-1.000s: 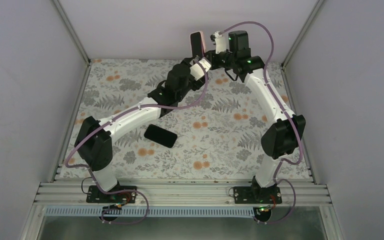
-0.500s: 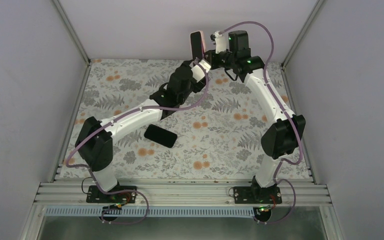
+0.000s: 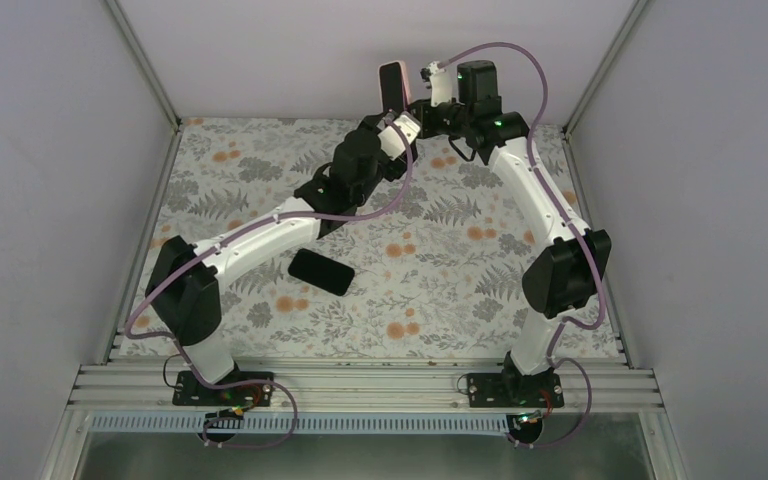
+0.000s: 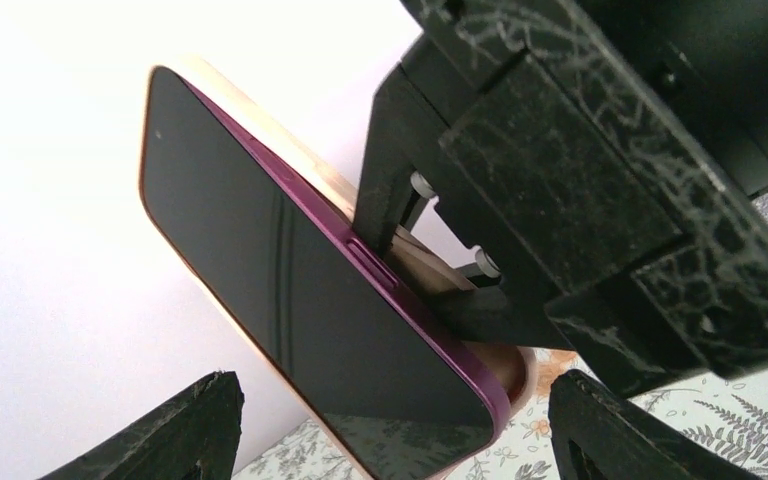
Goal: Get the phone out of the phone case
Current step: Remove the phone case from the phone.
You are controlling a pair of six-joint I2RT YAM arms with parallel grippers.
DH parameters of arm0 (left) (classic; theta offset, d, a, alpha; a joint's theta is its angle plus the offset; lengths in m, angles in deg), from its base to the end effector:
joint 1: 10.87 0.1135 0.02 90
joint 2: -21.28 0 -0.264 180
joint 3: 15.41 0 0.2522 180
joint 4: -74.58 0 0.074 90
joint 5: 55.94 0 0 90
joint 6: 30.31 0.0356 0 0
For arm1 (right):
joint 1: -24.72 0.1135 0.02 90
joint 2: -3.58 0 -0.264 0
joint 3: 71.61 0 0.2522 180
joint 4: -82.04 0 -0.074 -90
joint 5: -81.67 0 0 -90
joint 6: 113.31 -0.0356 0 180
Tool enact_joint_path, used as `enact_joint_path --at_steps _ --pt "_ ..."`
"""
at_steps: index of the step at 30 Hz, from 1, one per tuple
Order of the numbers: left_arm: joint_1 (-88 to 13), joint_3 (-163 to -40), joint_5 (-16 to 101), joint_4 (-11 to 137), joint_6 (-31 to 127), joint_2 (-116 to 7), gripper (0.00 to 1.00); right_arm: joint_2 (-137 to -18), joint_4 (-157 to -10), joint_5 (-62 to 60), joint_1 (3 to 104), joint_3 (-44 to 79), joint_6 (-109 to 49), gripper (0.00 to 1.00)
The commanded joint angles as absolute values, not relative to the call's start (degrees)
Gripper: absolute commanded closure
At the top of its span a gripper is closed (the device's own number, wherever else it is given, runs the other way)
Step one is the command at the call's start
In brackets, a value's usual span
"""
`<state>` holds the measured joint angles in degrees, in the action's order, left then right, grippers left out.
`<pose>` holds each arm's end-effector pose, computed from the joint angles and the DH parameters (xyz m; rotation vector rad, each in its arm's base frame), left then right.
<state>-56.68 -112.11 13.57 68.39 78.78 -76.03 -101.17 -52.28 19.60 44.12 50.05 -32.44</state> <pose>0.2964 -0.2870 0.3600 0.6663 1.5446 -0.0487 0.3915 0.1556 0.3914 -0.4924 2.0500 0.8069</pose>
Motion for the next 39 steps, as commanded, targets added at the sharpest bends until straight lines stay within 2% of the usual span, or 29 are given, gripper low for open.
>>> enact_joint_path --at_steps 1,8,13,21,27,31,39 --pt "-56.58 -114.26 12.64 67.51 78.80 -77.92 0.24 -100.65 -56.62 21.30 43.57 51.36 -33.31 0.97" --pt "-55.34 -116.22 5.75 66.21 74.22 -78.20 0.25 -99.69 -57.10 21.84 43.55 50.24 -33.62 0.97" --pt "-54.71 -114.35 7.60 67.63 72.85 -75.29 0.25 -99.04 -57.59 21.93 43.53 48.87 -33.72 0.97" --pt "-54.53 -115.37 3.50 68.61 74.90 -77.63 0.25 -100.36 -57.40 25.93 43.55 50.40 -34.54 0.97" --pt "-55.08 -111.48 -10.49 87.89 90.16 -79.03 0.26 -100.62 -58.40 36.55 43.54 49.02 -35.86 0.97" --pt "-55.26 -106.34 -13.11 108.86 104.71 -78.36 0.26 -99.61 -59.41 39.87 43.55 47.28 -36.53 0.97" --pt "-54.29 -105.68 -14.30 131.93 121.48 -82.88 0.33 -99.21 -60.62 45.78 43.53 45.08 -37.69 0.97"
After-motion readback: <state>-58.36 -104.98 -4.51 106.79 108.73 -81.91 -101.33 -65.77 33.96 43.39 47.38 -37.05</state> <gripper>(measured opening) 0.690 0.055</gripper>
